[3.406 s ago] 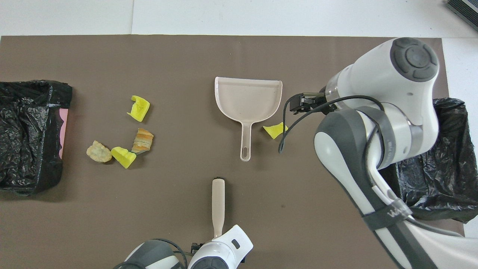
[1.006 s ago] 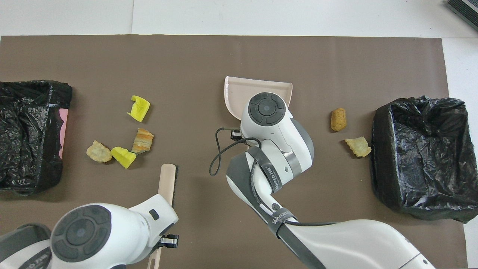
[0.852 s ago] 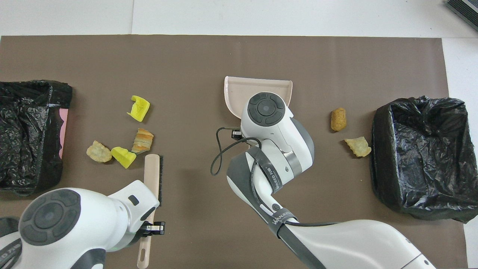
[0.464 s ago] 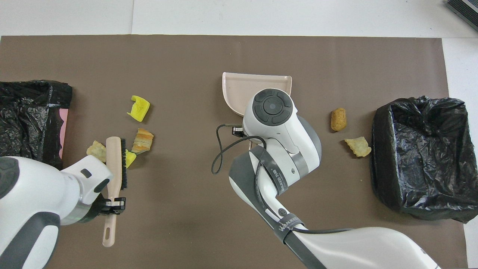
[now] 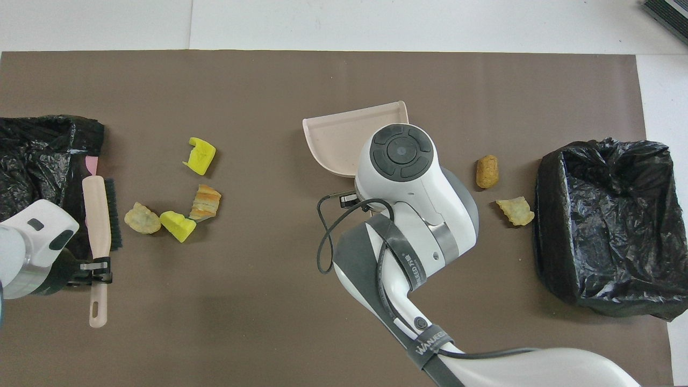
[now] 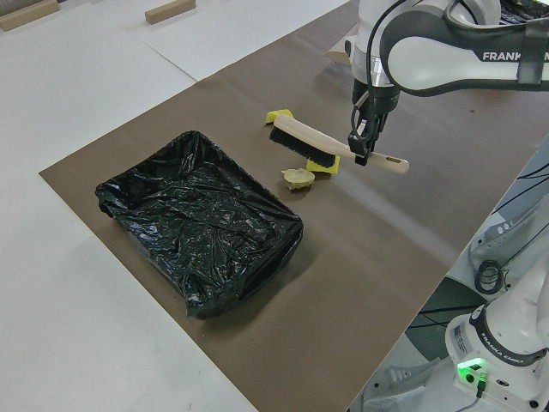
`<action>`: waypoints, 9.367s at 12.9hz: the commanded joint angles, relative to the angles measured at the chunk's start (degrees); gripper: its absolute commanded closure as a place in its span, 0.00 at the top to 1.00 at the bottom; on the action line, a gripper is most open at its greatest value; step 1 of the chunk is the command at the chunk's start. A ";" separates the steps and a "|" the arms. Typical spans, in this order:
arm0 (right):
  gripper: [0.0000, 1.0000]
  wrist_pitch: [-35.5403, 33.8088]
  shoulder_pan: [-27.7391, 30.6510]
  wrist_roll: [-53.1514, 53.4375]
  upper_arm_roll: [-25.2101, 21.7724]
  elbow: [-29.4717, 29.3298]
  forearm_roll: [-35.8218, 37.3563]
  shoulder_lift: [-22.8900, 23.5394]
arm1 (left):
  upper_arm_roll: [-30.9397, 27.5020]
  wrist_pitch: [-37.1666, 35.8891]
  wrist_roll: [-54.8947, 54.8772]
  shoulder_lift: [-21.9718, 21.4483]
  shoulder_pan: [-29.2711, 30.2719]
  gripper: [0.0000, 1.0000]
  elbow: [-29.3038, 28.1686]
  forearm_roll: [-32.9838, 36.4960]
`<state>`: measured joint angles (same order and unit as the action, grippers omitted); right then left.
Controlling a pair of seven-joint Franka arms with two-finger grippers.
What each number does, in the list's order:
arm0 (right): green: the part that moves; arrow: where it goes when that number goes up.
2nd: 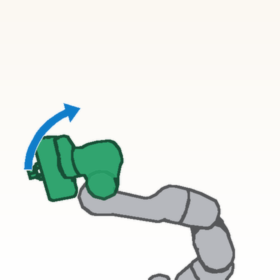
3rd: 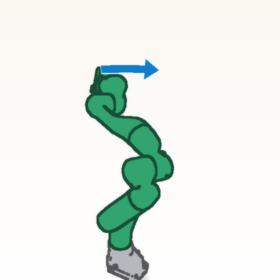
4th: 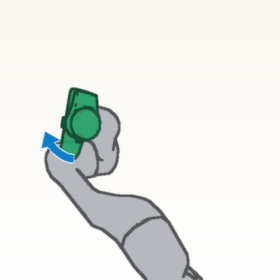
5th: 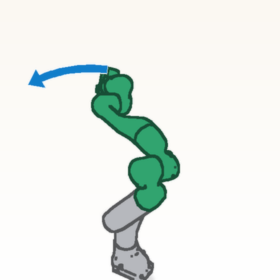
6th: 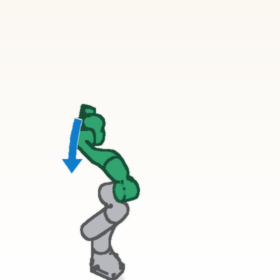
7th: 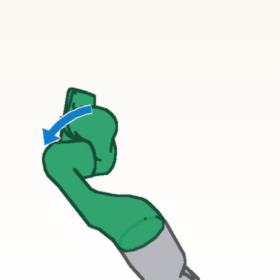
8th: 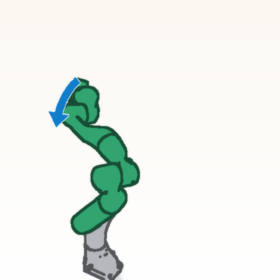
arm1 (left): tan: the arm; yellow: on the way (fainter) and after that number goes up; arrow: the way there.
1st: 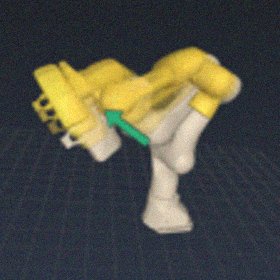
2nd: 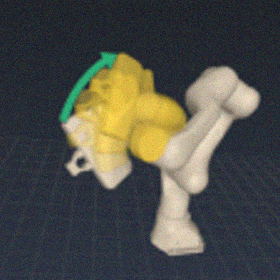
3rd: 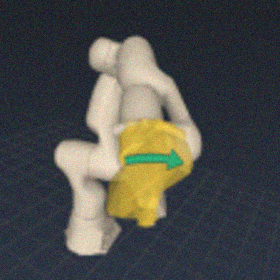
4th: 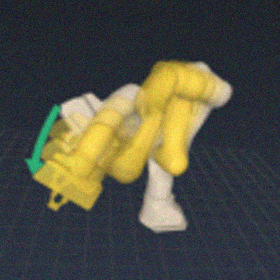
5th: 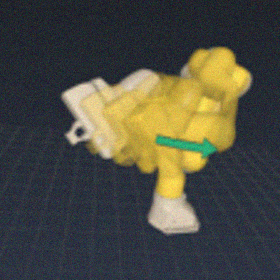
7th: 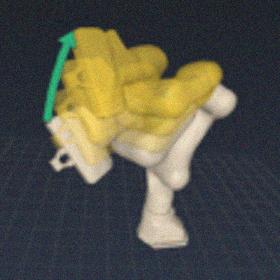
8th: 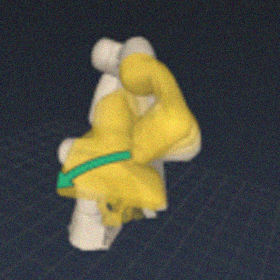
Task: Sweep and dump trash in bin
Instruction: 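Place the dustpan beside the trash while the left gripper positions the brush, then sweep the trash pieces into the dustpan with the brush in the left gripper, then move the brush to the far trash pieces and sweep them toward the dustpan, then sweep the remaining yellow pieces into the dustpan with the left gripper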
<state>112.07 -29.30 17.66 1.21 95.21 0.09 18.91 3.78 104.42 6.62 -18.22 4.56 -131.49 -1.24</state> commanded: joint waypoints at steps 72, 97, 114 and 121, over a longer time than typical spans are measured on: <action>0.00 0.69 -1.29 -68.20 0.63 10.34 6.59 -2.47 | 1.14 5.71 -25.78 33.43 -6.22 0.00 26.30 15.92; 0.00 0.78 -1.11 -68.11 0.63 10.43 6.59 -2.39 | 0.79 5.00 7.97 16.82 -27.77 0.00 11.25 -18.37; 0.00 0.78 1.18 -67.05 0.63 9.11 4.04 -3.18 | 1.14 8.78 -1.87 17.34 -18.71 0.00 8.10 -6.76; 0.00 3.07 -0.32 -66.53 0.81 9.90 4.65 -2.39 | 1.23 12.30 -0.12 17.61 -30.30 0.00 4.84 -6.85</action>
<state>113.67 -29.27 -49.07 1.68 104.12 4.92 16.83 5.80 115.22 6.06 1.17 -23.11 -125.00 -9.04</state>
